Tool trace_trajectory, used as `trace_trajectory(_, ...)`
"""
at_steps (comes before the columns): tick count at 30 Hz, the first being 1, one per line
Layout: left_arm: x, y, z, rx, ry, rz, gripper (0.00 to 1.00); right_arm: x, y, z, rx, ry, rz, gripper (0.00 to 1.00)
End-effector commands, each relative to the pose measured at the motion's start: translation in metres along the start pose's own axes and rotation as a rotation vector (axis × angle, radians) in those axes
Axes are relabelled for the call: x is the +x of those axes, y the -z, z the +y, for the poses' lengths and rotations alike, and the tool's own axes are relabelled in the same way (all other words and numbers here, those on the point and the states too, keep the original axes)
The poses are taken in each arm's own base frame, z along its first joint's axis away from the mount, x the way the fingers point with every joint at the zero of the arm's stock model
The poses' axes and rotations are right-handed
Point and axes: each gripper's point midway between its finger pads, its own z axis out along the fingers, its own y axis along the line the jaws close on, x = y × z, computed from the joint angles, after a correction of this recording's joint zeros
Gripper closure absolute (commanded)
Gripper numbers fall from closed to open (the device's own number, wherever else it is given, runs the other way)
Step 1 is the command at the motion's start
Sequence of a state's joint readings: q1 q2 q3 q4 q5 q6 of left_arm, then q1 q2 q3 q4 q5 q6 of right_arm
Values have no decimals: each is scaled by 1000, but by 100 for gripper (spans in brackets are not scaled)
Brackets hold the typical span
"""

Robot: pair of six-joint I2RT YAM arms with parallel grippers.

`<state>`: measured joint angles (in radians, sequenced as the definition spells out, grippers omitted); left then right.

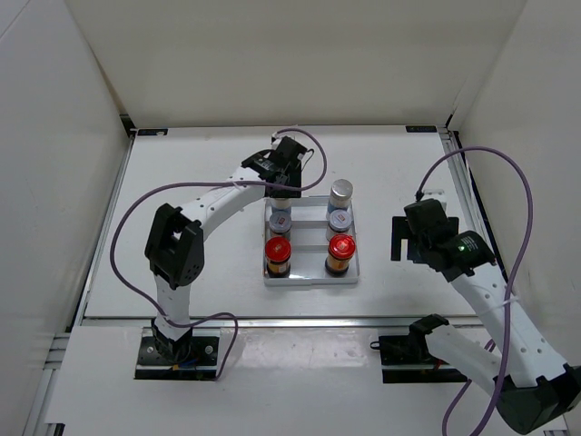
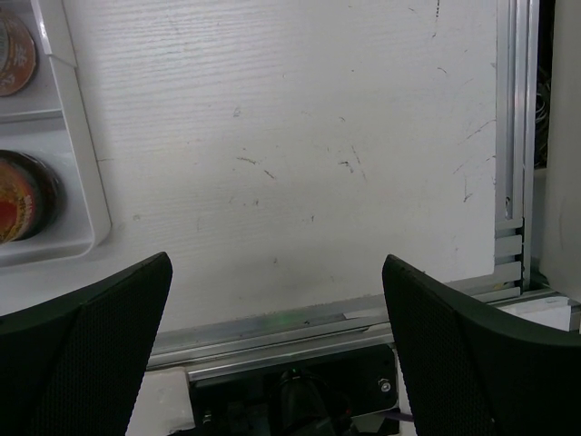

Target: Organize the condiment bottles

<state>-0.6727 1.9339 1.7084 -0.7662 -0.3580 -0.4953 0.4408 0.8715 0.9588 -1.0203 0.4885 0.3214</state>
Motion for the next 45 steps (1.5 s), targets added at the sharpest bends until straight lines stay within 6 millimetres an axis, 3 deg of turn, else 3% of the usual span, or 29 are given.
trace_trajectory(1,-11,0,-4,24,45,-31,75,-10,4,-1,1,-31,-56,0)
trace_trajectory(3,-11,0,-4,24,45,-31,67,-11,5,-1,-1,-35,-64,0)
trace_trajectory(6,-7,-1,-3,20,41,-23,33,-11,5,-1,-1,-35,-64,0)
trace_trajectory(7,-7,-1,-3,20,41,-23,16,-11,5,-1,-1,-35,-64,0)
trace_trajectory(10,-8,0,3,-3,42,-36,0,-11,7,-2,-4,-38,-71,0)
trace_trajectory(15,-41,38,20,-17,26,-145,0,-11,7,-2,-4,-38,-71,0)
trace_trajectory(16,-53,59,23,5,34,-189,0,-11,7,-2,-4,-38,-71,0)
trace_trajectory(18,-59,77,36,-19,16,-231,0,-12,8,-2,-7,-42,-79,0)
trace_trajectory(19,-68,97,46,-16,42,-274,0,-12,8,-2,-7,-42,-79,0)
trace_trajectory(24,-56,130,93,-122,19,-335,0,-12,8,-2,-7,-42,-79,0)
trace_trajectory(25,-38,126,105,-163,-16,-310,0,-12,8,-2,-7,-42,-79,0)
trace_trajectory(26,-42,143,118,-170,-3,-359,0,-12,8,-2,-7,-42,-79,0)
trace_trajectory(28,-34,146,133,-191,-81,-395,0,-12,8,-2,-7,-42,-79,0)
trace_trajectory(29,-39,166,140,-174,-78,-466,0,-12,11,-1,-17,-40,-91,0)
trace_trajectory(30,-41,171,151,-187,-78,-501,0,-10,11,-2,-19,-42,-95,0)
trace_trajectory(31,-28,164,159,-199,-144,-496,0,-10,11,-2,-19,-42,-95,0)
trace_trajectory(32,-39,183,162,-158,-114,-602,0,-11,13,-3,-23,-47,-107,0)
trace_trajectory(33,-40,184,175,-177,-110,-637,0,-11,15,-4,-26,-52,-116,0)
trace_trajectory(34,-18,164,184,-197,-141,-615,0,-11,15,-4,-26,-52,-116,0)
trace_trajectory(36,-25,173,205,-241,-124,-743,0,-11,15,-4,-26,-52,-116,0)
trace_trajectory(37,-21,167,208,-243,-138,-761,0,-11,15,-4,-26,-52,-116,0)
trace_trajectory(38,-4,145,209,-231,-204,-727,0,-11,14,-3,-23,-48,-108,0)
trace_trajectory(39,-8,144,218,-242,-179,-761,0,-11,13,-3,-23,-48,-108,0)
trace_trajectory(40,-6,133,220,-236,-171,-746,0,-11,13,-3,-23,-48,-108,0)
trace_trajectory(41,5,110,218,-204,-153,-700,0,-11,12,-2,-21,-44,-101,0)
trace_trajectory(42,-3,108,227,-230,-93,-752,0,-11,12,-2,-21,-44,-100,0)
trace_trajectory(44,22,72,235,-243,-53,-700,0,-10,10,-2,-18,-40,-93,0)
trace_trajectory(45,27,63,241,-260,-20,-700,0,-10,10,-2,-18,-40,-93,0)
